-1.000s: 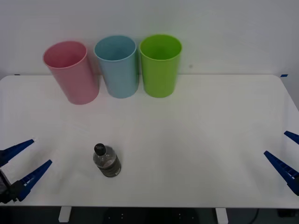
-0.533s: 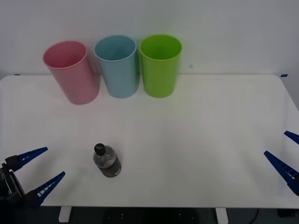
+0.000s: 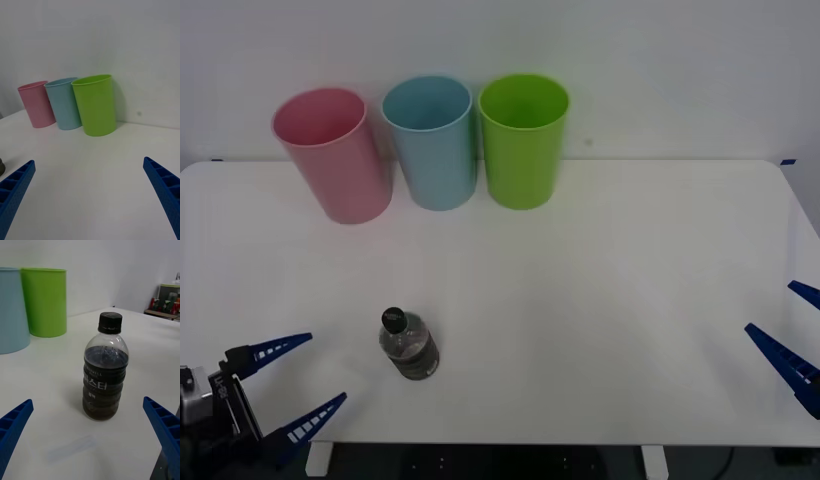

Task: Grasp the object on the table and drop it into the matching bin: aluminum can to the light blue bin, PET bottle to the pink bin.

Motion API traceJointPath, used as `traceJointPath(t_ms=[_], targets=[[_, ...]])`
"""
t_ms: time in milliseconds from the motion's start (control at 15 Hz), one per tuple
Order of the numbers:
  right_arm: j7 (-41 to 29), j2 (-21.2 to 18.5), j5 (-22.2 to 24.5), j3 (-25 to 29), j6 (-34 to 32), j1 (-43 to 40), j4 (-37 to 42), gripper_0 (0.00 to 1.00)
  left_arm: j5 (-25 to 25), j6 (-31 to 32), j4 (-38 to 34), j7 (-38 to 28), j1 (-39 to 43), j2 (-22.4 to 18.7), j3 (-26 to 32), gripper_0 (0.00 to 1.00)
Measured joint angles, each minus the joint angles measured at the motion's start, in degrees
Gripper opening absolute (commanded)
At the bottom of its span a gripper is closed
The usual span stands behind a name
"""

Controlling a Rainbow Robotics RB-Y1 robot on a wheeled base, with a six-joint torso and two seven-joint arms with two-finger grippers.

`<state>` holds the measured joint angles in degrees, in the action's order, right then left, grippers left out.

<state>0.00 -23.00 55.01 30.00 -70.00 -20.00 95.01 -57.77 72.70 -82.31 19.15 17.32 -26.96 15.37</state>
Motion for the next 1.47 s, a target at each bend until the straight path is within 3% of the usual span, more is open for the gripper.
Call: traceJointPath(t_ms=[333, 1467], targets=[[0.0, 0.0, 0.0, 0.0, 0.0, 0.0, 0.0, 1.0, -0.8, -0.6, 2.7, 0.3, -2.6, 1.3, -2.7, 1.0], [0.0, 0.0, 0.0, 0.0, 0.0, 0.0, 0.0, 1.0, -15.7, -4.8, 2.9, 2.2, -8.5, 15.4, -2.7, 1.0]])
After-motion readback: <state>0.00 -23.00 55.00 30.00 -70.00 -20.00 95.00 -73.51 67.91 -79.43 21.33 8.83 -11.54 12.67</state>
